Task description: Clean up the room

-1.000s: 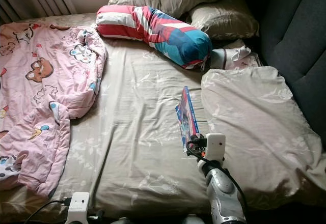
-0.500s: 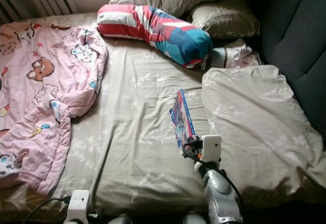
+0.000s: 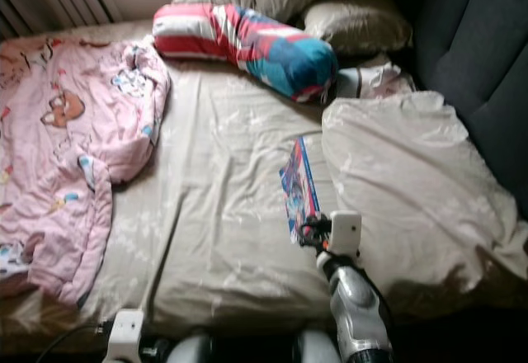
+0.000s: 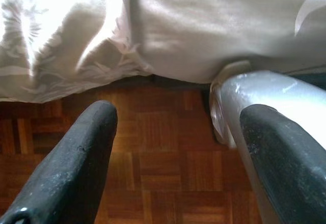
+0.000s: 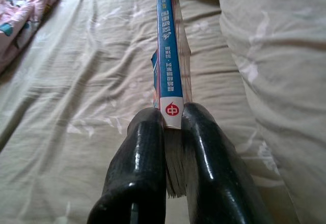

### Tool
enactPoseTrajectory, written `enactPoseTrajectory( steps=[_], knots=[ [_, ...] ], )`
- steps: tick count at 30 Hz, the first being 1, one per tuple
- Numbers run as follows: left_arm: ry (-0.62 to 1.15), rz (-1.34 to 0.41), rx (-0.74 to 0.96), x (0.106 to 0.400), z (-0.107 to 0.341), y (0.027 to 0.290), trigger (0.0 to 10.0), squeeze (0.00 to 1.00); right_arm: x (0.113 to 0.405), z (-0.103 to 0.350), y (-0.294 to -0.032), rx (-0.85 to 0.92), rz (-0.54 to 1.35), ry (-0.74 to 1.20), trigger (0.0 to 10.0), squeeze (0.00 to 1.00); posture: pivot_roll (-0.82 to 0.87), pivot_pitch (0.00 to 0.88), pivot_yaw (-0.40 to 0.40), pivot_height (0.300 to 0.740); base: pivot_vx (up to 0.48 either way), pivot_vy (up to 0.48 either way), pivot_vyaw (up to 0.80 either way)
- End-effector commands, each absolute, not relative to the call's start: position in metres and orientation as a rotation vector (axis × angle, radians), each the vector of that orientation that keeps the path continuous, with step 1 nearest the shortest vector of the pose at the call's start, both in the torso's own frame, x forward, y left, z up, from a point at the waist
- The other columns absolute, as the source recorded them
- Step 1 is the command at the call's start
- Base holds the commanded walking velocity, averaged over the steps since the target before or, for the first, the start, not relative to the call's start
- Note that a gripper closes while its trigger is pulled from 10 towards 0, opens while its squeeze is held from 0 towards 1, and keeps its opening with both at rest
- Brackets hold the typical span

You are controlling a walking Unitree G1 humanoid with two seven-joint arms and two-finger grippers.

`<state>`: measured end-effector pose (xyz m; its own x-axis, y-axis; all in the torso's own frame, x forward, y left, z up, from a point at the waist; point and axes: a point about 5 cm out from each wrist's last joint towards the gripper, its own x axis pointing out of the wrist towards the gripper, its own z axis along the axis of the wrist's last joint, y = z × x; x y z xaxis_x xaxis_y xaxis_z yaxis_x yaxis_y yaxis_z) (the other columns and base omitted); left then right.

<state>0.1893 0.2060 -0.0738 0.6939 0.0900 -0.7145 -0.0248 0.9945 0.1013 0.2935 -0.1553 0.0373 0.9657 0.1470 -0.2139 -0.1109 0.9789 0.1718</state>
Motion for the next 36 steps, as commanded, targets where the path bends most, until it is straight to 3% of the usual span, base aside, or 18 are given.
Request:
enactPoseTrajectory(
  steps=[1, 22, 36],
  knots=[
    [0.838, 0.065, 0.104, 0.18, -0.078, 0.209, 10.0, 0.0, 0.299, 0.044, -0.151, 0.188, 0.156, 0.191, 10.0, 0.0, -0.11, 0.189, 0.082, 0.657, 0.0, 0.0, 0.0],
    [0.841, 0.059, 0.117, 0.176, -0.079, 0.212, 10.0, 0.0, 0.317, 0.033, -0.141, 0.332, 0.217, 0.288, 10.0, 0.0, -0.06, 0.219, 0.105, 0.657, 0.0, 0.0, 0.0],
    [0.84, 0.059, 0.142, 0.173, -0.078, 0.222, 10.0, 0.0, 0.332, 0.05, -0.136, 0.476, 0.249, 0.208, 10.0, 0.0, -0.03, 0.241, 0.13, 0.657, 0.0, 0.0, 0.0]
  ],
)
